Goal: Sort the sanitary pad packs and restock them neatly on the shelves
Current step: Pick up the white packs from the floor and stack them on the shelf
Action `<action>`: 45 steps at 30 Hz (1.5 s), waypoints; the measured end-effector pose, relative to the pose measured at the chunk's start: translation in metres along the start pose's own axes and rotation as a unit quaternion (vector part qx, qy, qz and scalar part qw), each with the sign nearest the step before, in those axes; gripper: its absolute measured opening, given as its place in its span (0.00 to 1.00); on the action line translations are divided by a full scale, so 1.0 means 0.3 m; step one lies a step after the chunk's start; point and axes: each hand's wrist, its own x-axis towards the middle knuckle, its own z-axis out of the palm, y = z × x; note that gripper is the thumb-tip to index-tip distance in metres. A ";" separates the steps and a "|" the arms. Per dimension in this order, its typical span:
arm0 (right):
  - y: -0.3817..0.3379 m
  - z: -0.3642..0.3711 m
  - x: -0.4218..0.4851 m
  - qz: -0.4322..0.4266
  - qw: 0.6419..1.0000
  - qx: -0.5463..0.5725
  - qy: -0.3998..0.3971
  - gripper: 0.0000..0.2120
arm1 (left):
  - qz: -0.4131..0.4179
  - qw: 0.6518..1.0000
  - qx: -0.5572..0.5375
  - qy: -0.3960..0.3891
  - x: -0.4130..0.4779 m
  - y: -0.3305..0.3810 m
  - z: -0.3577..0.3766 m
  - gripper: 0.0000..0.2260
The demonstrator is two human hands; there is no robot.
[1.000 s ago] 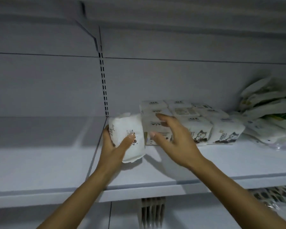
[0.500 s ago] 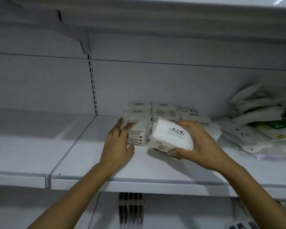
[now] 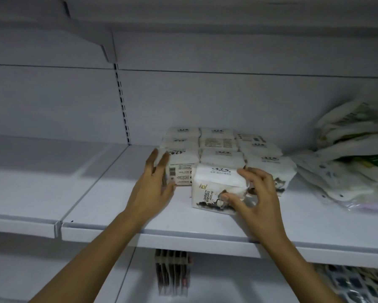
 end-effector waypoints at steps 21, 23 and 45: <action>-0.393 0.386 -0.100 -0.264 0.953 -0.142 0.050 0.35 | 0.066 0.984 0.164 0.016 -0.304 -0.186 -0.383 0.32; -0.515 0.556 -0.152 -0.286 0.952 -0.108 0.000 0.36 | 0.058 0.974 0.220 0.018 -0.435 -0.303 -0.541 0.32; -1.370 1.982 -1.241 -0.452 0.738 -0.025 -0.501 0.41 | -0.532 0.766 0.347 -0.099 -2.122 -1.093 -1.447 0.37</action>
